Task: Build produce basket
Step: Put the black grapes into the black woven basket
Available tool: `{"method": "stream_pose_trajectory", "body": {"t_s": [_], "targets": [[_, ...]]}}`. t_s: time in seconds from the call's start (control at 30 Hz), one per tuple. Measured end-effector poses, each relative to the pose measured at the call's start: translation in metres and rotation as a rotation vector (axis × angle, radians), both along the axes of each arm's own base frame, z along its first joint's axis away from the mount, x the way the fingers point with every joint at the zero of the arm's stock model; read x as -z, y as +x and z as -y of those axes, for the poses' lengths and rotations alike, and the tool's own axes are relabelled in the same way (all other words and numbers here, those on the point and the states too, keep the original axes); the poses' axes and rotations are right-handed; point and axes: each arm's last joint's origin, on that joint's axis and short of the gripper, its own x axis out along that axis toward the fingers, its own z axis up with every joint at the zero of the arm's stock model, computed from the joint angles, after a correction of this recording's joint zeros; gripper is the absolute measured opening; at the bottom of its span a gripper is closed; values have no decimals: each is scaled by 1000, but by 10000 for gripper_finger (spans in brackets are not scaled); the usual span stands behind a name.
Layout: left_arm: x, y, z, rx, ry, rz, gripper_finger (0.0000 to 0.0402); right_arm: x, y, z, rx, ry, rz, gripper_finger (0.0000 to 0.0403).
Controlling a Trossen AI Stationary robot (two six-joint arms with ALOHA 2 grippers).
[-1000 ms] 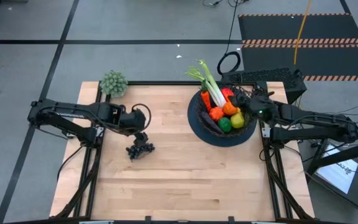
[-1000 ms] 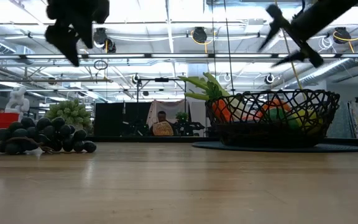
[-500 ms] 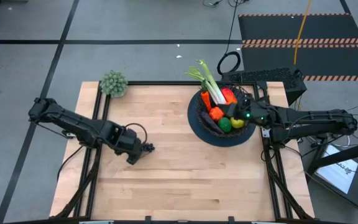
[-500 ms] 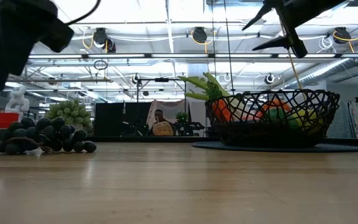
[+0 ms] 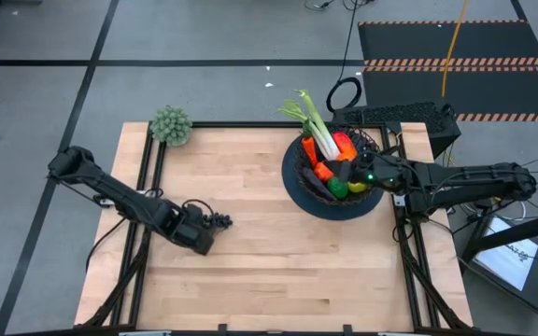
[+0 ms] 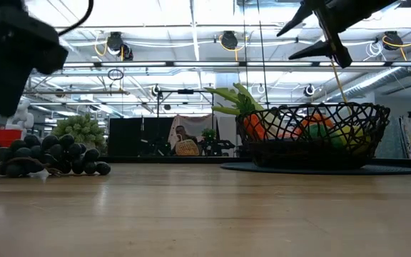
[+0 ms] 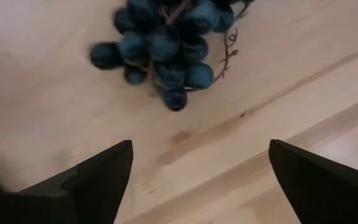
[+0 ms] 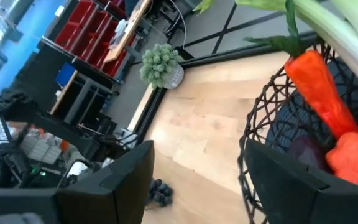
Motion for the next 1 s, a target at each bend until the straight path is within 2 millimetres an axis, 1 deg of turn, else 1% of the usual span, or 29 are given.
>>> {"method": "stream_pose_trajectory", "body": {"t_s": [0.1, 0.23, 0.5, 0.7, 0.9, 1.0], "targets": [[17, 4, 5, -31, -39, 12, 347, -1, -2, 1, -8, -29, -11, 247], [32, 4, 6, -61, -33, -38, 306, -3, -4, 1, -22, -64, -23, 247], [48, 9, 3, -41, 78, -76, 228, -4, -7, 4, -26, -60, -21, 247], [65, 14, 5, -29, 114, -148, 186, -5, -9, 7, -45, -35, -3, 247], [73, 18, 7, 18, 137, -154, 147, -7, -9, 8, -40, -35, 11, 247], [74, 19, 7, 63, 148, -142, 114, -6, -9, 8, -29, -5, 27, 247]]}}
